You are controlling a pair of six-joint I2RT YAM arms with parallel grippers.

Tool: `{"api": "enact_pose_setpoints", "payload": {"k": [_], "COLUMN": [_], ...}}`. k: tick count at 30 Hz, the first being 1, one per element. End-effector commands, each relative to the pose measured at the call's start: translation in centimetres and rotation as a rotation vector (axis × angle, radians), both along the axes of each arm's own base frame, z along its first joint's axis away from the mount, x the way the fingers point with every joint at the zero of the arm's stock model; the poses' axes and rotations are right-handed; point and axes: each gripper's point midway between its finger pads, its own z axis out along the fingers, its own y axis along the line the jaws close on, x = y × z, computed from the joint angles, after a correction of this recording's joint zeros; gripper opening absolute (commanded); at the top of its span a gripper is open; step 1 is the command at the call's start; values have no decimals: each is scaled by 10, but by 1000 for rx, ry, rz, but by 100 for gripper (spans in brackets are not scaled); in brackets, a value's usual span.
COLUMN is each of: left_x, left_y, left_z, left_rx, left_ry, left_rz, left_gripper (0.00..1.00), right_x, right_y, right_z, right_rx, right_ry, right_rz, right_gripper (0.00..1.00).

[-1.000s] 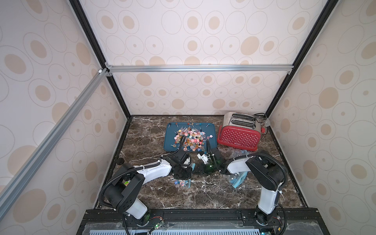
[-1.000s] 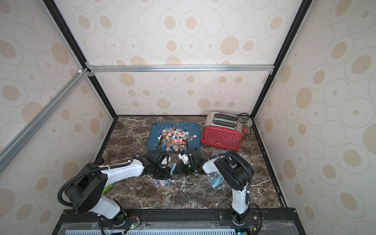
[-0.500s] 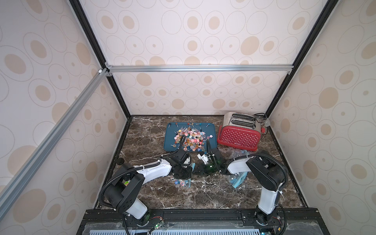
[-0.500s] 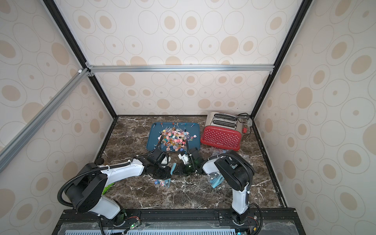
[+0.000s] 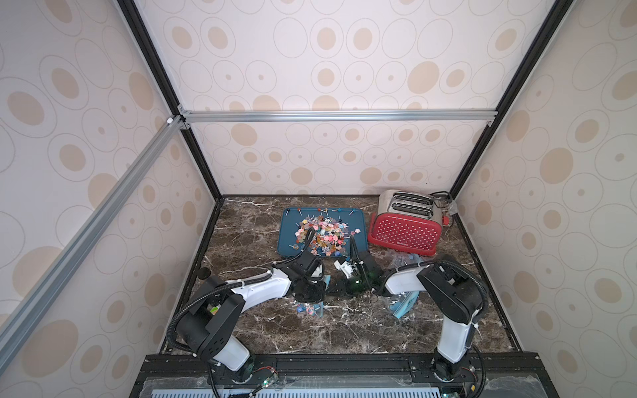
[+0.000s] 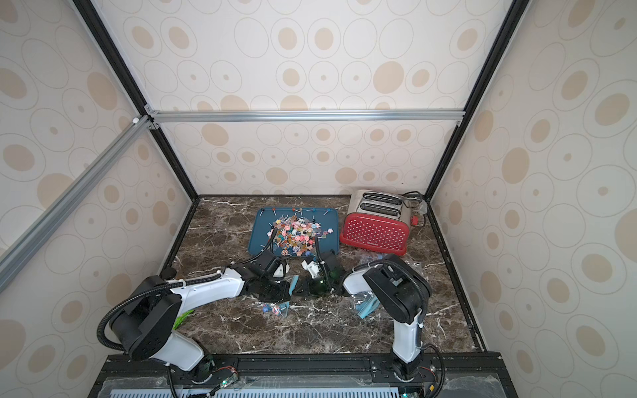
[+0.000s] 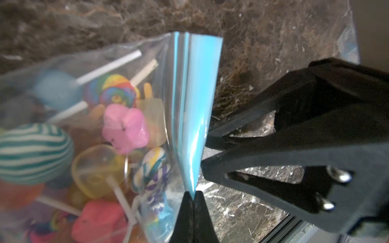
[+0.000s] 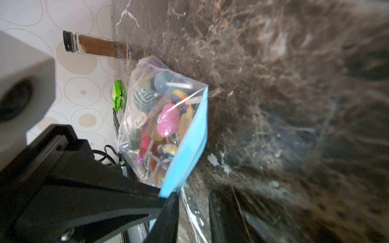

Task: Pour candies out of the ziploc bag
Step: Open the ziploc bag at the center of the board.

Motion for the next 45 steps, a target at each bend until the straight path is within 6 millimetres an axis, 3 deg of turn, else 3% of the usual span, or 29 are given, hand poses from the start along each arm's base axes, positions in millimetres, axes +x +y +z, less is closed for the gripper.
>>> {"api": "enact_pose_setpoints", "payload": {"k": [1, 45], "left_x": [7, 7], "left_y": [-3, -3], "left_z": [8, 8], "left_rx": [-3, -4], "left_ry": [-20, -16], "left_rz": [-12, -14], "left_gripper": [0, 0], "right_x": [-13, 11], "right_y": [-14, 14], "right_z": [-22, -17], "right_rx": [-87, -41], "right_ry": [64, 59], "right_rz": [-9, -17], "right_gripper": [28, 24]}}
